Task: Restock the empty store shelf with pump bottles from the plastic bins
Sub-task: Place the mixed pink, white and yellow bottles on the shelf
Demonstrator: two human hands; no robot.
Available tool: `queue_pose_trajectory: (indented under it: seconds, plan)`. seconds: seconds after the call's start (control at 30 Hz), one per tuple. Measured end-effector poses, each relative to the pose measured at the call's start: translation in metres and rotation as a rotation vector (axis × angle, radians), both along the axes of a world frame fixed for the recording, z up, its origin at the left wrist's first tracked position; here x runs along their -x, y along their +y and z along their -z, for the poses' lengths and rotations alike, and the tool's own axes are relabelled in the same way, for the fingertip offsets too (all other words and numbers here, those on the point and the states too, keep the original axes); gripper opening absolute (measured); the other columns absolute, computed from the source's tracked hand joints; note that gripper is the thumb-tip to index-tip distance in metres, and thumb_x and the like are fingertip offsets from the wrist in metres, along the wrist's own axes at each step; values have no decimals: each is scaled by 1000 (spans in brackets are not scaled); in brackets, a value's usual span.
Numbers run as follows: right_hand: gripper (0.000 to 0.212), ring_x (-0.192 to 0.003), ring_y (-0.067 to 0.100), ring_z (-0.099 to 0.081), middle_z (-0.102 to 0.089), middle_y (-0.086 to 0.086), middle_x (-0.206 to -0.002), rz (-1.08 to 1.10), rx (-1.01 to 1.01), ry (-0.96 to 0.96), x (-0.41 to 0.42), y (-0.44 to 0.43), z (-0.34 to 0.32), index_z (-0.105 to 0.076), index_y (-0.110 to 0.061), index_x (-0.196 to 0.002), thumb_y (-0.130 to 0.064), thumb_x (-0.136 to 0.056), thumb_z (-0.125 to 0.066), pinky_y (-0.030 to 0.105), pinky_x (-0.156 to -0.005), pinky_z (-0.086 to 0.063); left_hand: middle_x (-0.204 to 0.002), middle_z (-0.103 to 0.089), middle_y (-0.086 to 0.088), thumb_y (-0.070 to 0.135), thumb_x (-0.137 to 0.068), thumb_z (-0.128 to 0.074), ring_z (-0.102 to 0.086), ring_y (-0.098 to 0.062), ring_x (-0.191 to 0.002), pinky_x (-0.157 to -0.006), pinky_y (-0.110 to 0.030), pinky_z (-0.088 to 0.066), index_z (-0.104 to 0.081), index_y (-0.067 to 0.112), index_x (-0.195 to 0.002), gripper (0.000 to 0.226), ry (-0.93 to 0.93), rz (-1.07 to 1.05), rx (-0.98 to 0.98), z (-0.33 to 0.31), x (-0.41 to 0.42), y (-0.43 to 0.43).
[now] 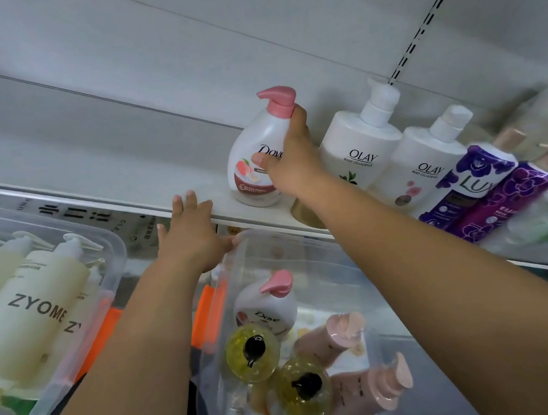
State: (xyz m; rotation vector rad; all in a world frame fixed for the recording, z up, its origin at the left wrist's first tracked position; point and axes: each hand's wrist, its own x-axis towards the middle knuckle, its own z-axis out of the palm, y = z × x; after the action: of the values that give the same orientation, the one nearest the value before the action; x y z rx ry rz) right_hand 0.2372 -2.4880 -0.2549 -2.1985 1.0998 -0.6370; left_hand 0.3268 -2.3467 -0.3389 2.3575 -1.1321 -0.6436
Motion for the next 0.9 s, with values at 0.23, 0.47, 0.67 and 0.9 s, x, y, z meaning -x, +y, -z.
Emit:
queue_pose_trajectory:
  seconds: [0.23,0.47,0.67,0.9]
  plan:
    - [82,-122,25,-53,-47,6,-140,48,-31,-4,-20,-26,-3,-25,-19,-149,-11,-86,-77,32,-101,-43,-166,2,0,52,-85,-68,9,-20,-152,-120,-58,-12,-25,19,-154,88,1,1,13,0,-2,2]
    - [87,-123,23,-52,-47,5,-143,93,-63,-112,-28,-36,10,-24,-22,-153,-2,-85,-75,29,-101,-42,-166,1,-1,44,-86,-70,10,-21,-152,-120,-55,-15,-26,18,-154,86,25,-17,49,2,-1,0]
    - [81,-117,7,-53,-52,-2,-138,36,-126,-164,5,9,13,-18,-24,-160,-18,-96,-68,22,-104,-39,-166,3,1,43,-86,-71,11,-19,-151,-120,-54,-16,-24,19,-155,86,42,-2,53,5,-4,1]
    - [23,-94,-2,-62,-68,-9,-102,-203,-111,90,92,60,14,-68,-15,-114,-27,-95,-70,12,-85,-46,-166,7,4,50,-88,-66,12,-19,-151,-118,-62,-4,-15,20,-157,91,-64,56,-85,0,-6,15]
